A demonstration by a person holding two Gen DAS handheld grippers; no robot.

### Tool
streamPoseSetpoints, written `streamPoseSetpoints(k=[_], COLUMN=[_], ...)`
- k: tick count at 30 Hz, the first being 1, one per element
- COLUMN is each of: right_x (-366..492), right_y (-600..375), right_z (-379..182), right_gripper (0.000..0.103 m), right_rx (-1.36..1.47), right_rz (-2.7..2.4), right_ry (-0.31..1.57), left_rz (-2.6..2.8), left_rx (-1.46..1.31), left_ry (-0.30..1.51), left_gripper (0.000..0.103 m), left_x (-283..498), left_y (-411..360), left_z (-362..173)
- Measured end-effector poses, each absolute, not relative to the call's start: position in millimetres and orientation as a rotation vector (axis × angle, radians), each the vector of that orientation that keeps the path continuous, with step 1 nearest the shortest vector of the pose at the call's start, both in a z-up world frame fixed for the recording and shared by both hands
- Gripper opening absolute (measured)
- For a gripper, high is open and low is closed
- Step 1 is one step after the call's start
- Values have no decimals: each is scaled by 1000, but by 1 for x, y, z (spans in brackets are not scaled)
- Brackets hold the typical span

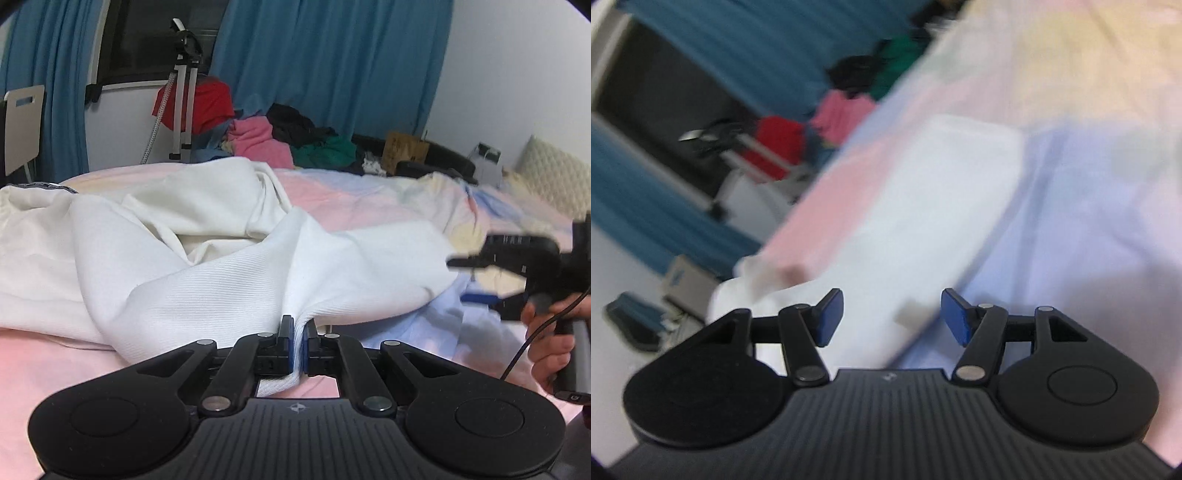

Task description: Fold clothes

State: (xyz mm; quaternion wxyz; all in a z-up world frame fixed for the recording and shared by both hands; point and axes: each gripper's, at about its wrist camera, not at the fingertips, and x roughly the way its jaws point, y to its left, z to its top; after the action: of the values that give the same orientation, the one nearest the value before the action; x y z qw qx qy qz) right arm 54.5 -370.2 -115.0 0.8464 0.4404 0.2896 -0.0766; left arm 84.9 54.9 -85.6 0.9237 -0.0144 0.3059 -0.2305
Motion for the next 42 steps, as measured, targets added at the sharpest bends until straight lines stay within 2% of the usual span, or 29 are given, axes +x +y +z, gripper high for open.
streamPoseSetpoints(k=[6, 10, 18, 22, 24, 26, 29, 33, 37, 39, 42], right_x=[63, 93, 125, 146, 152, 158, 153, 129, 89, 71, 57], right_y=[-395, -393, -379, -412, -425, -430, -435, -451, -486, -507, -536], right_z=[-136, -159, -174, -181, -178, -167, -131, -72, -73, -102, -156], right_gripper=[62, 61, 52, 18, 10, 7, 6, 6, 6, 6, 6], right_rx=[1122, 1199, 1238, 1241, 1202, 1119, 1012, 880, 914, 1017, 1226], right_rz=[-186, -173, -92, -233, -252, -265, -261, -233, -329, -423, -510], right_ry=[606, 691, 669, 636, 616, 613, 533, 325, 227, 317, 574], left_rz=[-469, -459, -502, -542, -559, -562, -607, -686, -746, -740, -726], left_rx=[-89, -141, -283, -310, -302, -303, -316, -291, -217, -155, -132], left_ry=[656, 658, 602, 581, 582, 584, 559, 524, 546, 577, 635], left_gripper=[5, 5, 5, 5, 5, 5, 5, 5, 7, 7, 8], left_x=[95, 100, 101, 98, 96, 98, 96, 91, 85, 83, 88], left_y=[61, 66, 73, 73, 71, 68, 63, 50, 29, 16, 9], left_z=[-92, -96, -87, -88, -93, -97, -100, -100, -109, -120, -140])
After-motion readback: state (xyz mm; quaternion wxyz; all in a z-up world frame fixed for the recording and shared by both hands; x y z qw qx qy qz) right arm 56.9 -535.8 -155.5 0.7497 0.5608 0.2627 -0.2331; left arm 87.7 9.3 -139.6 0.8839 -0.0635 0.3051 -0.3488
